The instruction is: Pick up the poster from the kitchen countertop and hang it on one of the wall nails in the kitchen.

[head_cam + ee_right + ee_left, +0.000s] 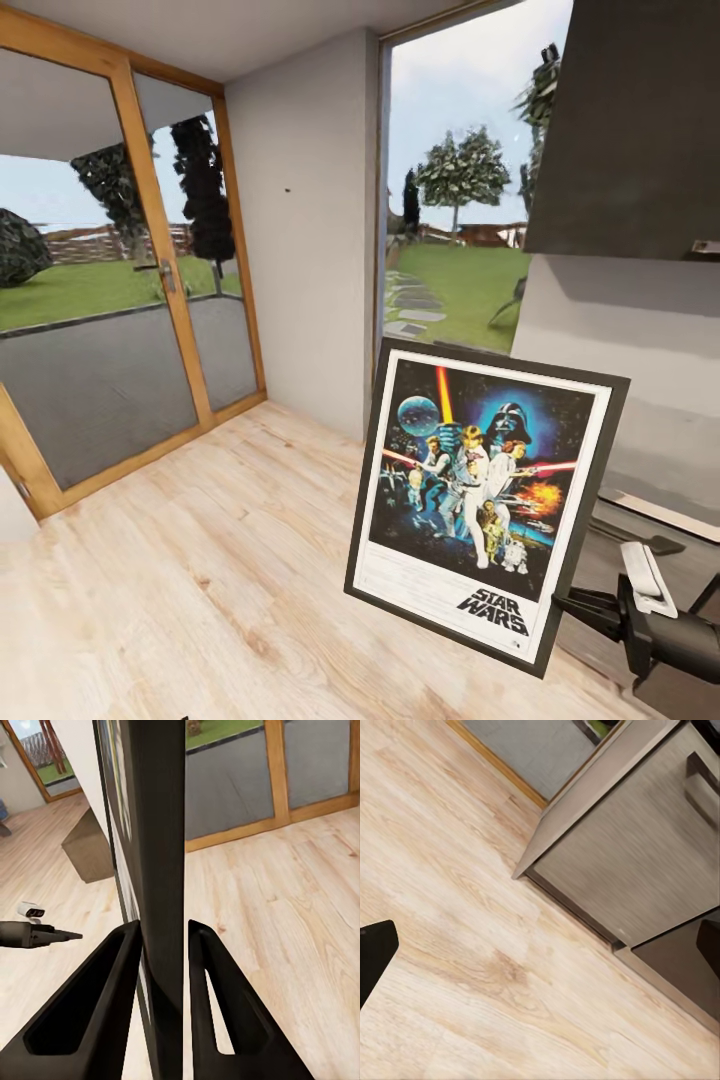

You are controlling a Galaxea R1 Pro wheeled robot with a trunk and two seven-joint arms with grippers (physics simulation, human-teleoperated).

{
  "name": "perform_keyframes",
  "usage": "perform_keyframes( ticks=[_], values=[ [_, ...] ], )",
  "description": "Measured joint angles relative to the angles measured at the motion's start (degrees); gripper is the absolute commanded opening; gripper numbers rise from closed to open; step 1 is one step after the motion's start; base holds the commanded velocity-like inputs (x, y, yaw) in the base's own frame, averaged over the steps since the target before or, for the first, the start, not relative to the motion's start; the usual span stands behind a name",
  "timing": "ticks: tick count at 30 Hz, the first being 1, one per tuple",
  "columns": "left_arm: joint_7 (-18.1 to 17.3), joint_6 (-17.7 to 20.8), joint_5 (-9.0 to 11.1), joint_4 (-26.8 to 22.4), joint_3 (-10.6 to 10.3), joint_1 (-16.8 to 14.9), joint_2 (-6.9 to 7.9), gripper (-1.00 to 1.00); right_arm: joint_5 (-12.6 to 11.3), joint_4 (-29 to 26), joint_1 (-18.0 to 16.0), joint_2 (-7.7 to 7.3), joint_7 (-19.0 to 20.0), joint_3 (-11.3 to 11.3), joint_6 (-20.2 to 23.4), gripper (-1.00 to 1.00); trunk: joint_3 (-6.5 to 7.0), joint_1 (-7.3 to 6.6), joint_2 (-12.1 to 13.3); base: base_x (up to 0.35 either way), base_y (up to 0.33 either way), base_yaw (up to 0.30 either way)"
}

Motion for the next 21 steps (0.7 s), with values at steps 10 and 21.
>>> perform_keyframes(
  ticks=[10,21],
  values=[
    [0.00,0.00,0.00,-0.01,0.00,0.00,0.00,1.00,0.00,0.00,0.02,-0.01,0.00,-0.01,0.00,-1.00,1.80,-2.20,4.02,0.000,0.000,0.000],
    [0.00,0.00,0.00,0.01,0.00,0.01,0.00,1.00,0.00,-0.01,0.02,0.01,0.00,-0.06,0.00,-1.00,3.79,-4.62,8.44,0.000,0.000,0.000]
  ],
)
